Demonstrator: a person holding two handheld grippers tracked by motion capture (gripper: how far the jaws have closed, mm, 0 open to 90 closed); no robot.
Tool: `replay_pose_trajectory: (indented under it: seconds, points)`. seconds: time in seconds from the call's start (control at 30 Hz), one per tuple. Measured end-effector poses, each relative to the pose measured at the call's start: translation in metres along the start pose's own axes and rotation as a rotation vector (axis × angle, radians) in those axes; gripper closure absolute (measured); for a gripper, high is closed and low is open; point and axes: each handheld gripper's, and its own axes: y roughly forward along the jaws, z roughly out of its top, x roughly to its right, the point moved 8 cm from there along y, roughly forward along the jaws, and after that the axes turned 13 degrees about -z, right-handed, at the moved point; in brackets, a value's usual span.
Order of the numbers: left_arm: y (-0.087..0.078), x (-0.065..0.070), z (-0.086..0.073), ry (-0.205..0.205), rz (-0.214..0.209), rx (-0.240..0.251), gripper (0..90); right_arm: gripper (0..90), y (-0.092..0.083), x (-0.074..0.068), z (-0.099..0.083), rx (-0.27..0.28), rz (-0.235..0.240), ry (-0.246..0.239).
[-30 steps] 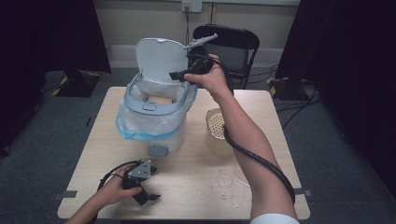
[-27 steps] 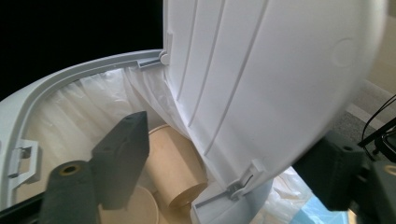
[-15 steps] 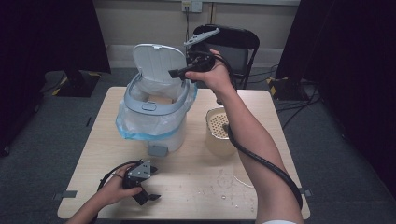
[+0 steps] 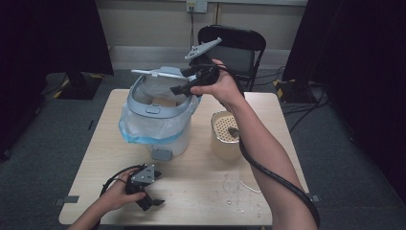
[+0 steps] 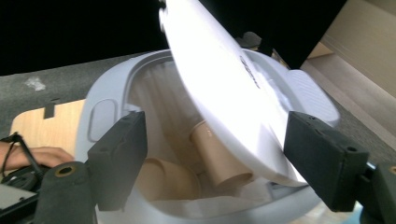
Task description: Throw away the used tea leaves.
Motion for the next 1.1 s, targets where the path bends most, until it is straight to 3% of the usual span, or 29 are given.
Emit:
replay_pose_trajectory:
  seconds: [0.23,0.3,0.43,0.63,0.73,0.83,0.93,1.1]
  points:
    - [0.000,0.000,0.000,-0.002,0.002,-0.001,0.0,22.2,0.000,-0.008,-0.008,0.012,0.032,0.032]
    - [0.000,0.000,0.000,-0.002,0.003,-0.002,0.0,24.8,0.002,-0.010,-0.012,-0.013,0.050,0.048]
    - [0.000,0.000,0.000,0.002,0.004,-0.006,0.0,25.7,0.005,-0.016,-0.020,-0.048,0.057,0.034]
    - [0.000,0.000,0.000,0.000,0.005,-0.005,0.0,30.1,0.003,-0.019,-0.021,-0.051,0.086,0.061]
    - [0.000,0.000,0.000,0.000,0.005,-0.005,0.0,35.5,0.004,-0.019,-0.020,-0.052,0.093,0.077]
    - [0.000,0.000,0.000,0.000,0.005,-0.005,0.0,46.4,0.005,-0.019,-0.021,-0.051,0.095,0.098]
    - [0.000,0.000,0.000,0.000,0.005,-0.005,0.0,56.6,0.009,-0.017,-0.024,-0.064,0.072,0.106]
    - [0.000,0.000,0.000,0.000,0.006,-0.005,0.0,64.5,0.013,-0.013,-0.023,-0.054,0.020,0.112]
